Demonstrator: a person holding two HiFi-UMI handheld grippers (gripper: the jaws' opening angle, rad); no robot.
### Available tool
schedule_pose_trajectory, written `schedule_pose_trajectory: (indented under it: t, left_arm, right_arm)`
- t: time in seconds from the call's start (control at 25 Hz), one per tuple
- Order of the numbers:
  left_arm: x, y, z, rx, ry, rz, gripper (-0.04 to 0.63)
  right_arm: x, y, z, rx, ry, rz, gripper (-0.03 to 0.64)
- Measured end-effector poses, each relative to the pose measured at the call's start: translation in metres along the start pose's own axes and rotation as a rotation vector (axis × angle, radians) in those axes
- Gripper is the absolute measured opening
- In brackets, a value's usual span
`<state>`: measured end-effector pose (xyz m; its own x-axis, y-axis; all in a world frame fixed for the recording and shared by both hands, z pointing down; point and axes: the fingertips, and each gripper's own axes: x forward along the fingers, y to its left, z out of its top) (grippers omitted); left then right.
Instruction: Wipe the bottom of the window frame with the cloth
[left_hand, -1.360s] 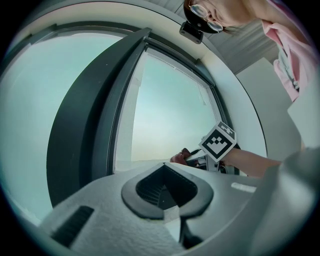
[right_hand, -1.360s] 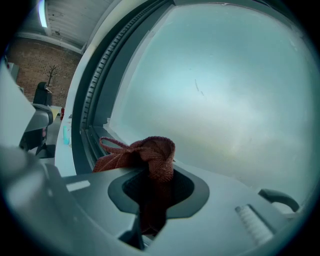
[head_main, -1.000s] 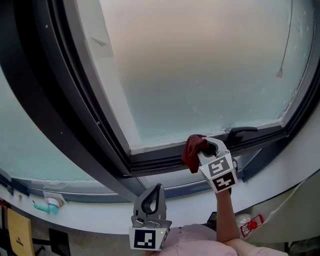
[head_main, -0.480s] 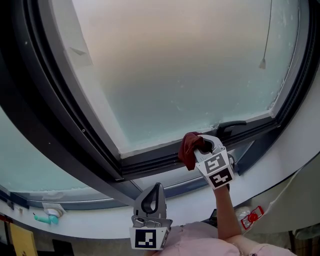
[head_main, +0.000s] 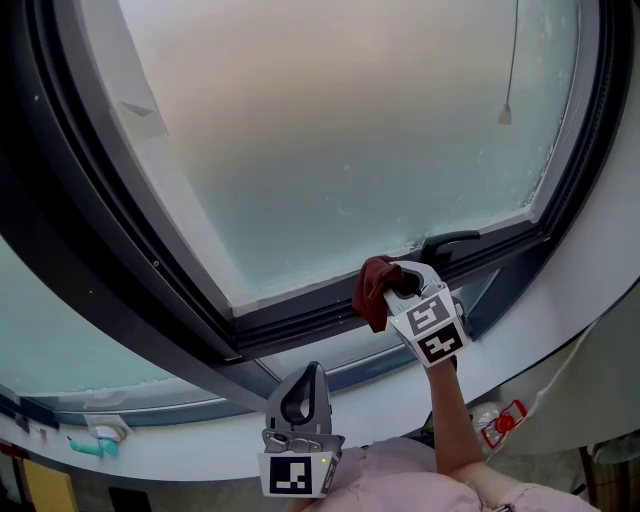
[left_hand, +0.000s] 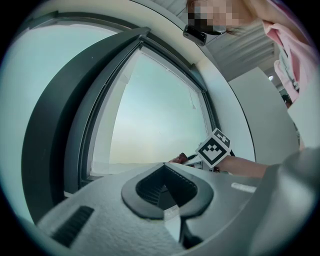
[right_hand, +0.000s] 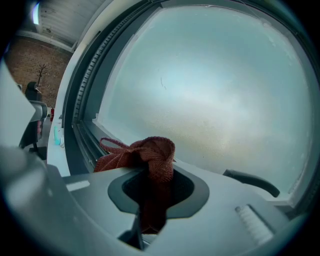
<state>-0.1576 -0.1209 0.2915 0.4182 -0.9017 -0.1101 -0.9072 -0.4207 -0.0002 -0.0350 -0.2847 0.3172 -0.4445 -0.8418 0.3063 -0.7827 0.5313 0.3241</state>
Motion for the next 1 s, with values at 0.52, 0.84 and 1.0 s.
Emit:
schedule_pose_trajectory:
  t: [0.52,0.84,1.0]
  left_arm:
    - [-0.048,0.028,0.005,0.019,-0.018,0.059,-0.003]
    - [-0.084,0.047,0.0,0.037,0.002,0.068,-0.003]
    - [-0.101,0.058,0.0,0.037,0.008,0.089,-0.003]
  right_arm:
    - [-0.02,0.006,0.019,0.066,-0.161,-0.048,0.067]
    - [-0.026,0.107,0.085,-0.036,-0.343,0.041,0.069]
    - [-0.011,0.169,0.1,-0.064,-0.353,0.173,0.071]
